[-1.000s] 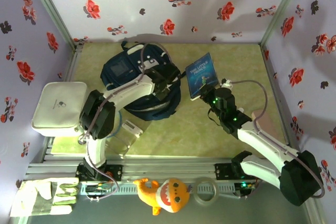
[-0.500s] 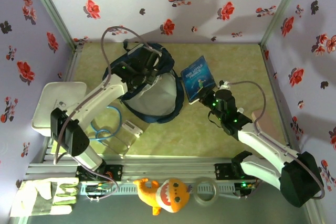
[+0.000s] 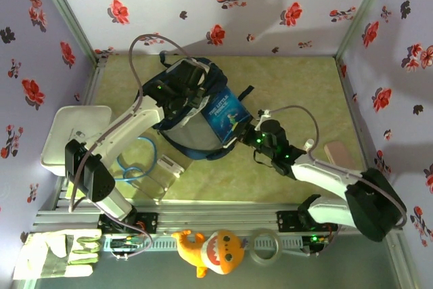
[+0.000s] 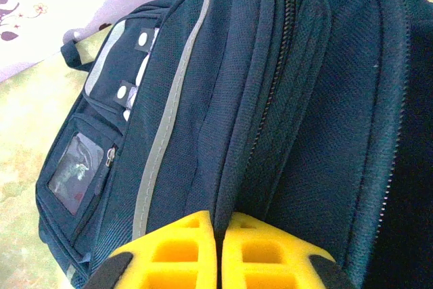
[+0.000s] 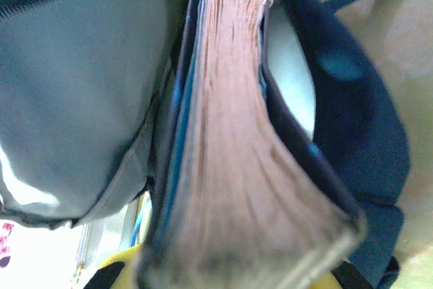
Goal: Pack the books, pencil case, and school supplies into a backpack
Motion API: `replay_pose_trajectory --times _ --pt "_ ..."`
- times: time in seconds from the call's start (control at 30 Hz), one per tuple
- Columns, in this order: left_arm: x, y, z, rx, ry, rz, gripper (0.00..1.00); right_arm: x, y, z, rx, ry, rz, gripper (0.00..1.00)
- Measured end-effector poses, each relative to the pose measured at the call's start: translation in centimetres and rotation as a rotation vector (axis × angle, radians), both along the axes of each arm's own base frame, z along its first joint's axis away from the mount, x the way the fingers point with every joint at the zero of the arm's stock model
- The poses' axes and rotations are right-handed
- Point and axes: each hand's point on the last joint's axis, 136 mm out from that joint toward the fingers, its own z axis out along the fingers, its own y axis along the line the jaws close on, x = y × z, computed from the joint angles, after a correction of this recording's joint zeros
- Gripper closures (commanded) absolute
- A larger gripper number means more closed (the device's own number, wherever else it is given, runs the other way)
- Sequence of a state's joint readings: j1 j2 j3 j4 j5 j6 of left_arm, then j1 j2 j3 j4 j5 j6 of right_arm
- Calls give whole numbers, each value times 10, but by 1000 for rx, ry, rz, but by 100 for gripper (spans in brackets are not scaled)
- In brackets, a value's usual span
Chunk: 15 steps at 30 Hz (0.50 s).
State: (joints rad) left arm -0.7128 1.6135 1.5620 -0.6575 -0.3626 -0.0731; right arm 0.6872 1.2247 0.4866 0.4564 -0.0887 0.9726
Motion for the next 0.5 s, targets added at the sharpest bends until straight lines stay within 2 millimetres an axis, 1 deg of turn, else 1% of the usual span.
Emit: replay_pose_trajectory --times 0.1,0.2,0.3,0.37,0.43,0.5 --pt "0 -1 -1 -1 4 -3 100 -2 14 -10 1 27 41 89" --pt "0 -2 -2 -3 7 -6 100 3 29 -9 17 28 74 89" --pt "-1 -2 -2 -5 9 -8 100 12 45 6 65 2 103 89" --pt "-1 -3 -2 -6 11 -11 100 17 53 20 95 -27 120 89" --pt "-1 -3 -2 -7 10 -11 100 21 58 33 123 -56 131 89" --pt "-1 -3 -2 -7 10 -11 100 23 61 39 137 -68 134 88"
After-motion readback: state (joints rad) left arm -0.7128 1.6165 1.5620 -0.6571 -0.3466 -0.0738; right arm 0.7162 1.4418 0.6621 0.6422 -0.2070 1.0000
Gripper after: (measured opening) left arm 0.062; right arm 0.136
